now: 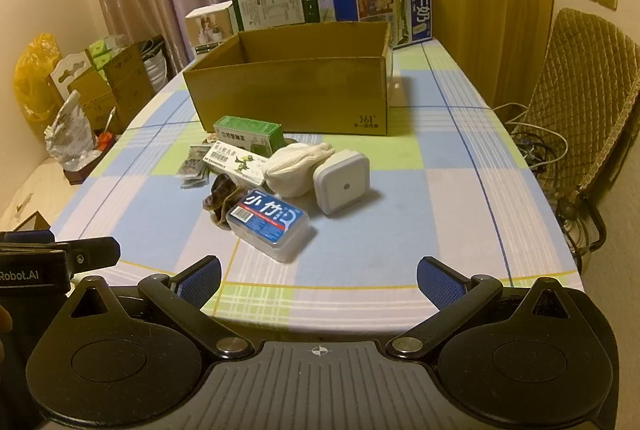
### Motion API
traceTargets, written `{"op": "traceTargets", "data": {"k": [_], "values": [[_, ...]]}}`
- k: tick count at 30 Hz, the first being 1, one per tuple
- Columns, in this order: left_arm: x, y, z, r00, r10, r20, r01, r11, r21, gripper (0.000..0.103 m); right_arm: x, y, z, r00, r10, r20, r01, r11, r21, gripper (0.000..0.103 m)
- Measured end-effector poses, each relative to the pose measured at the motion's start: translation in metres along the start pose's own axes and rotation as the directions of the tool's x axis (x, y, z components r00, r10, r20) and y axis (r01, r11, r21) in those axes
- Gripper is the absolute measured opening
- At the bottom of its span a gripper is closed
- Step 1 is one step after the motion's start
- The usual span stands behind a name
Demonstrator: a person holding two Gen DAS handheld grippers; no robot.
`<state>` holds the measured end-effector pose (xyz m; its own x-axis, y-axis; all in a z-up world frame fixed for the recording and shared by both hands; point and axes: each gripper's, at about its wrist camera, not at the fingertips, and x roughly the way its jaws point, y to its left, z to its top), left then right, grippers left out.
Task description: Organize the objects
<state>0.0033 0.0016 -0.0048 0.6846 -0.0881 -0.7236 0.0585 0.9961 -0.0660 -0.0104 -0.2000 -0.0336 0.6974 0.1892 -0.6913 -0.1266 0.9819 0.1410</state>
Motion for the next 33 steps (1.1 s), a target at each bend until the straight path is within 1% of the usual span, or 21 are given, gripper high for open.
{"op": "traceTargets", "data": {"k": [33], "values": [[-0.0009,-0.0002,-0.0014,1.0,-0.027,0.002,0.027,1.0,-0.012,0.102,-0.0005,0.0001,-0.0018,1.0,0.003,-0.001,-0.003,1.0,0.003,0.101]]}}
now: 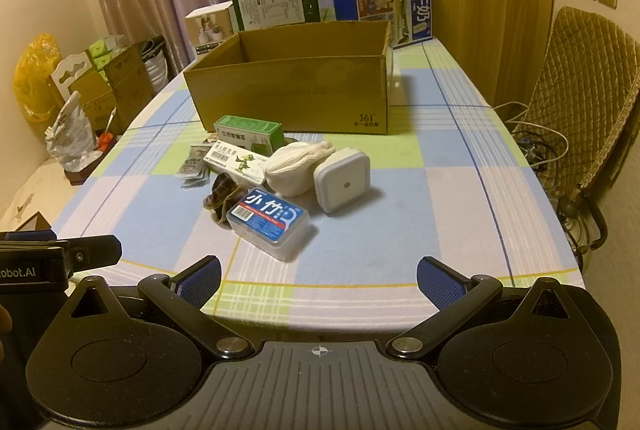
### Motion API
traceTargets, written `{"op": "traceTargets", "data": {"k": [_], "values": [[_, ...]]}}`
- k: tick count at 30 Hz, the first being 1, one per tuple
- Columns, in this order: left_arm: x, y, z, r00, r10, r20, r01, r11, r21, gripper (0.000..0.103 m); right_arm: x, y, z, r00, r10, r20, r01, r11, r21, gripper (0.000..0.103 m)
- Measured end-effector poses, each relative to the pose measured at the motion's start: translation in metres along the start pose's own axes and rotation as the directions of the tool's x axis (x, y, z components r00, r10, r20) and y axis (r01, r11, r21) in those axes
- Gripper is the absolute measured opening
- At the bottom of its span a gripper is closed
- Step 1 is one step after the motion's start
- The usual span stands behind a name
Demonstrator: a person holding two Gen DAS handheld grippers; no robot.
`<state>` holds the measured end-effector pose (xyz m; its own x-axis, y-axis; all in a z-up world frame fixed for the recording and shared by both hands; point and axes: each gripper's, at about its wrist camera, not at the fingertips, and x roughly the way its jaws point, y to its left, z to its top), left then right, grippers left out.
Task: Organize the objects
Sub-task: 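Move the right tool toward the blue floss box while the left tool approaches the dark brown item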
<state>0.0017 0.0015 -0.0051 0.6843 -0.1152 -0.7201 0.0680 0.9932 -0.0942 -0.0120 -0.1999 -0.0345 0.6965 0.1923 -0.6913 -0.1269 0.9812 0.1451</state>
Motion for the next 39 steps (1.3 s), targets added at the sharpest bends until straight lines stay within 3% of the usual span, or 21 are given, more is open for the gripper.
{"op": "traceTargets", "data": {"k": [20,27,36,39], "values": [[0.009,0.009,0.005,1.0,0.001,-0.021,0.0,0.999,0.045,0.102,0.009,0.004,0.003,0.999,0.039,-0.014,-0.04,0.998,-0.046,0.101],[0.035,0.026,0.021,0.999,0.018,-0.042,-0.014,0.996,0.087,0.102,0.036,0.006,0.013,0.997,0.069,-0.044,-0.073,0.994,-0.08,0.101],[0.075,0.044,0.046,0.997,0.018,-0.069,-0.01,0.993,0.119,0.102,0.091,0.016,0.012,0.99,0.097,-0.105,-0.097,0.995,0.005,0.101],[0.092,0.049,0.055,0.997,0.017,-0.076,-0.006,0.991,0.136,0.102,0.11,0.022,0.011,0.991,0.076,-0.11,-0.07,0.996,0.058,0.101]]}}
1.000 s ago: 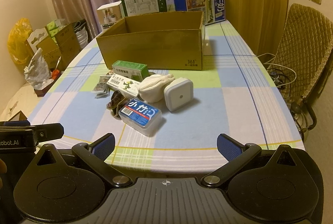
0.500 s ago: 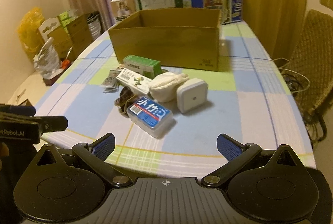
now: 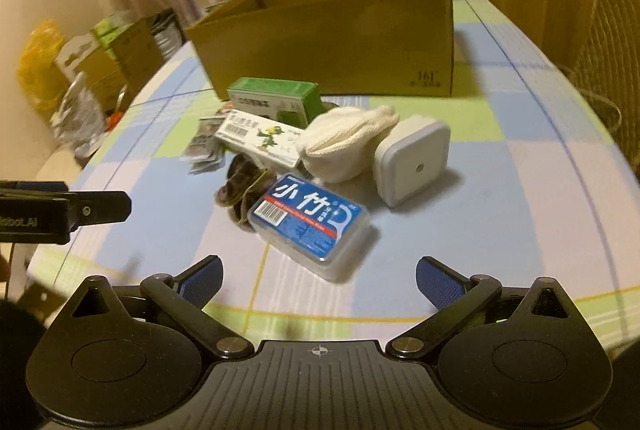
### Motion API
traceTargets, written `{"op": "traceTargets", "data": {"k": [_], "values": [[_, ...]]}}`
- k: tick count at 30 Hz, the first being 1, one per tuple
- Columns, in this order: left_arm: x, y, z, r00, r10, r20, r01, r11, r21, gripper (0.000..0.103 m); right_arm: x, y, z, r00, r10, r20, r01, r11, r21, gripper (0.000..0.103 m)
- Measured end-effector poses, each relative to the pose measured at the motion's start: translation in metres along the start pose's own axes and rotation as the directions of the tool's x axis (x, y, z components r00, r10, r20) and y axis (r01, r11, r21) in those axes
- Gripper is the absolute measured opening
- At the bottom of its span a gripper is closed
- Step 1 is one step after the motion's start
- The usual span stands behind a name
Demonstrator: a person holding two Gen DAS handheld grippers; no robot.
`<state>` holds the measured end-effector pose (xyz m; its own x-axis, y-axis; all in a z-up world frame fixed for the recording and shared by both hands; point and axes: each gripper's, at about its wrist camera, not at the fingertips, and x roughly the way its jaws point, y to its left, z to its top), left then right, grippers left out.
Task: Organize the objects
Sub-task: 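Move the right tool toward the blue floss box while the left tool approaches the dark brown item, then grasp the blue floss box with the right tool while the left tool grasps the dark brown item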
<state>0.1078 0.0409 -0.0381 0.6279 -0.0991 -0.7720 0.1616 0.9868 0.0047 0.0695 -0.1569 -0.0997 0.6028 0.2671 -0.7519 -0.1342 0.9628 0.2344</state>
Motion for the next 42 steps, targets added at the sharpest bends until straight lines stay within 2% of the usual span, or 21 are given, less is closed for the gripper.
{"op": "traceTargets", "data": {"k": [4,9,15,17,23,29,32,35,39,42], "values": [[0.022,0.01,0.011,1.0,-0.008,-0.015,0.008,1.0,0.001,0.102,0.024,0.004,0.001,1.0,-0.031,-0.004,0.031,0.995,0.096,0.101],[0.046,0.023,0.019,0.999,-0.021,-0.03,0.02,1.0,-0.008,0.102,0.049,0.012,0.005,0.996,-0.084,0.008,0.082,0.986,0.148,0.101],[0.066,0.033,0.021,0.998,-0.039,-0.05,0.038,0.999,-0.021,0.102,0.075,0.016,0.017,0.99,-0.141,-0.002,0.14,0.98,0.143,0.101],[0.07,0.036,0.02,0.997,-0.046,-0.058,0.044,0.999,-0.024,0.102,0.076,0.014,0.019,0.99,-0.144,-0.008,0.144,0.983,0.117,0.095],[0.075,0.029,0.015,0.993,-0.088,-0.076,0.09,0.996,0.02,0.102,0.054,-0.014,0.011,0.98,-0.2,-0.013,0.2,0.977,0.075,0.095],[0.084,0.006,0.008,0.978,-0.195,-0.074,0.201,0.975,0.094,0.099,0.045,-0.032,0.003,0.974,-0.226,-0.014,0.226,0.97,0.087,0.095],[0.093,-0.002,0.009,0.964,-0.256,-0.075,0.264,0.952,0.155,0.09,0.04,-0.036,0.001,0.973,-0.232,-0.011,0.233,0.97,0.068,0.095],[0.102,-0.013,0.01,0.954,-0.292,-0.063,0.299,0.93,0.215,0.086,0.039,-0.043,0.004,0.973,-0.233,-0.007,0.232,0.97,0.074,0.095],[0.111,-0.031,0.011,0.955,-0.29,-0.06,0.293,0.895,0.337,0.072,0.038,-0.052,0.004,0.975,-0.222,-0.011,0.222,0.971,0.085,0.095],[0.117,-0.039,0.008,0.957,-0.283,-0.067,0.286,0.876,0.389,0.057,0.038,-0.055,0.003,0.976,-0.216,0.0,0.215,0.974,0.071,0.095]]}}
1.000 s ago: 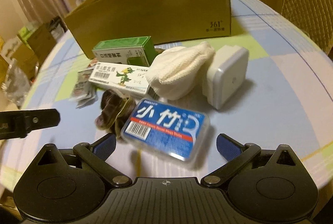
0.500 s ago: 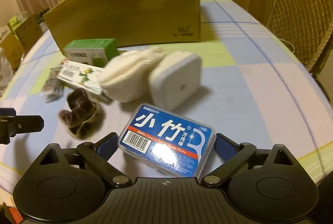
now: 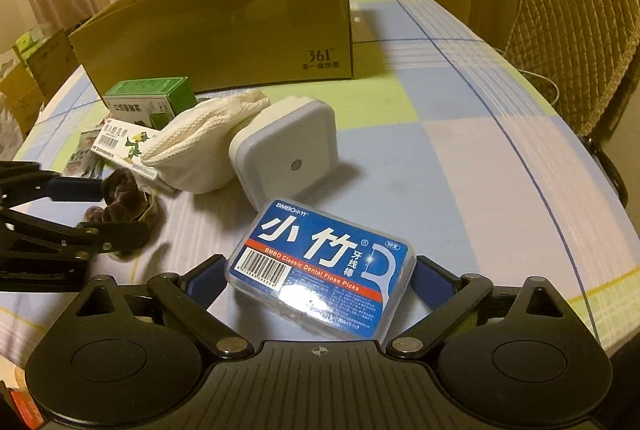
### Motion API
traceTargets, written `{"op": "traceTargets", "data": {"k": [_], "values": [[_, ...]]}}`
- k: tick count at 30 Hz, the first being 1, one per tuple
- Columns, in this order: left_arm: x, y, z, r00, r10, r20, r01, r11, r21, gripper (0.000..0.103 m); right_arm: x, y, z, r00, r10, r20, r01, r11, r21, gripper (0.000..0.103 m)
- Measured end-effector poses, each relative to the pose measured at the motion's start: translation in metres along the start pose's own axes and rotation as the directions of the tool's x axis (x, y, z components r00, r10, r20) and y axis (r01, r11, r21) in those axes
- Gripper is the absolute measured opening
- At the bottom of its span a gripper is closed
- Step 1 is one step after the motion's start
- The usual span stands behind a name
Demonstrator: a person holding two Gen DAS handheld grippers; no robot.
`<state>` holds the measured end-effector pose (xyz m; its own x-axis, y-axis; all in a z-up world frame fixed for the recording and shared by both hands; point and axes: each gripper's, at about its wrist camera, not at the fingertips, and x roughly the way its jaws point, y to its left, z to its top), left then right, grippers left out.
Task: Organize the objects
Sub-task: 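Grasp the blue floss box with the right tool while the left tool grasps the dark brown item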
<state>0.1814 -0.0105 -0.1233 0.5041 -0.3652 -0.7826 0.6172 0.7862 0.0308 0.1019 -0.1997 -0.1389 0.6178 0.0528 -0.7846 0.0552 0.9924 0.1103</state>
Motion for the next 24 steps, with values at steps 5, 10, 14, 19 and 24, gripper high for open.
{"op": "traceTargets", "data": {"k": [5,10,14,19,24], "values": [[-0.004,-0.003,-0.003,0.999,0.032,-0.011,-0.032,0.999,-0.042,0.031,0.0,-0.001,0.002,1.0,-0.008,-0.001,0.008,1.0,0.002,0.095],[-0.012,-0.01,-0.008,0.998,0.065,-0.017,-0.066,0.993,-0.098,0.025,0.003,-0.003,0.005,0.999,-0.037,-0.025,0.04,0.992,0.118,0.097],[-0.015,-0.011,-0.009,0.997,0.08,-0.02,-0.082,0.988,-0.134,0.023,0.005,0.0,0.007,0.998,-0.059,-0.032,0.063,0.989,0.134,0.098],[-0.016,-0.008,-0.008,0.996,0.085,-0.026,-0.088,0.982,-0.164,0.02,0.004,0.005,0.002,0.998,-0.066,0.01,0.066,0.997,0.04,0.093],[-0.021,-0.007,-0.007,0.994,0.104,-0.034,-0.108,0.977,-0.185,0.019,-0.007,0.003,0.0,0.997,-0.067,0.045,0.067,0.998,-0.004,0.093]]}}
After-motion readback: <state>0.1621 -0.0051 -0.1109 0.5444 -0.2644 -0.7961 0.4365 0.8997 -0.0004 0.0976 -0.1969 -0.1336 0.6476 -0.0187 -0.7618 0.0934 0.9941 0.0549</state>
